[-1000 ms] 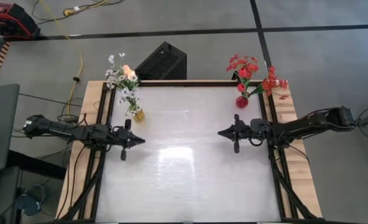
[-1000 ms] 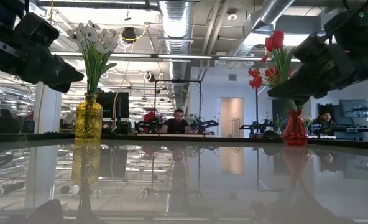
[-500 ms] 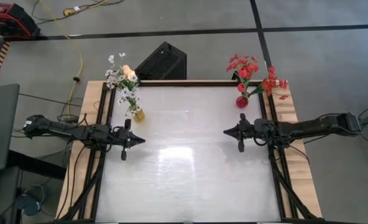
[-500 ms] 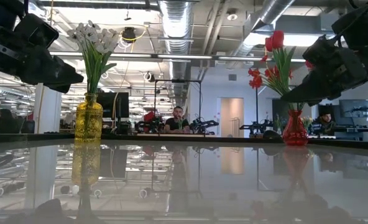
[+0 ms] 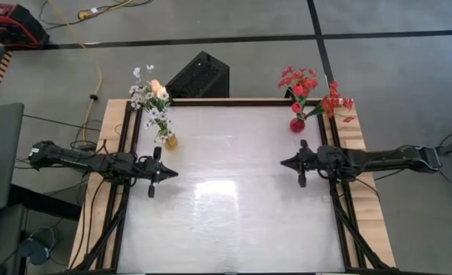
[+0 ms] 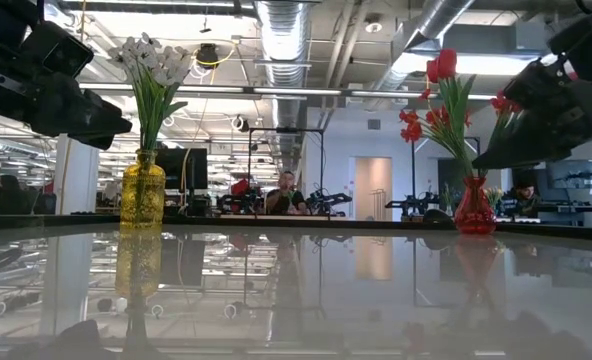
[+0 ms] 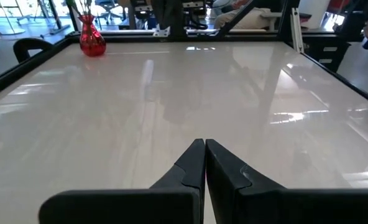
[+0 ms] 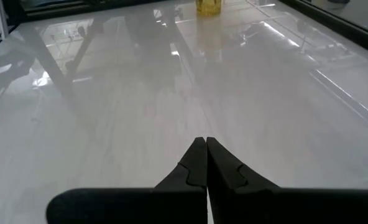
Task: Sort flowers into vase by color
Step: Return to Home Position
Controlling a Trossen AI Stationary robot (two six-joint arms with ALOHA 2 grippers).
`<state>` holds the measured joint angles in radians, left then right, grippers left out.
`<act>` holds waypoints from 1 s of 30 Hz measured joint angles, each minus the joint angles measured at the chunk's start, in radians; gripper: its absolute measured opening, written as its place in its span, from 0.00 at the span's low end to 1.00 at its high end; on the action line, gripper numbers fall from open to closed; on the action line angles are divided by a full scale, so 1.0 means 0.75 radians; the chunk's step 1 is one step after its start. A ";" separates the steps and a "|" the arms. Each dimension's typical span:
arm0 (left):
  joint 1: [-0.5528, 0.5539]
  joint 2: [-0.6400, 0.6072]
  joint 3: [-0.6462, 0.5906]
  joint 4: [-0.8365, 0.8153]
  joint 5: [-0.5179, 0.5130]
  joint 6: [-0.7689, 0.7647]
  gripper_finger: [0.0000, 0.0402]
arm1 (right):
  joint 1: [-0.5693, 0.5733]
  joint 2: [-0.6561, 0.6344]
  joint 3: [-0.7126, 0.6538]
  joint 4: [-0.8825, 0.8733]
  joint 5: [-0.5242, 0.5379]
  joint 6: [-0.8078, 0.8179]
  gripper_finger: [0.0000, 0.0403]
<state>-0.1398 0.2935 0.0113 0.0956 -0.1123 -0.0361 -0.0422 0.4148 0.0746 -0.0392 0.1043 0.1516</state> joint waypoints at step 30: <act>0.000 0.001 -0.001 -0.060 -0.125 -0.051 0.00 | 0.000 -0.283 0.004 -0.191 0.003 0.077 0.11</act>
<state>-0.1397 0.2943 0.0109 0.0504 -0.2062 -0.0746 -0.0422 0.2024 0.0772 -0.1825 0.1066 0.2095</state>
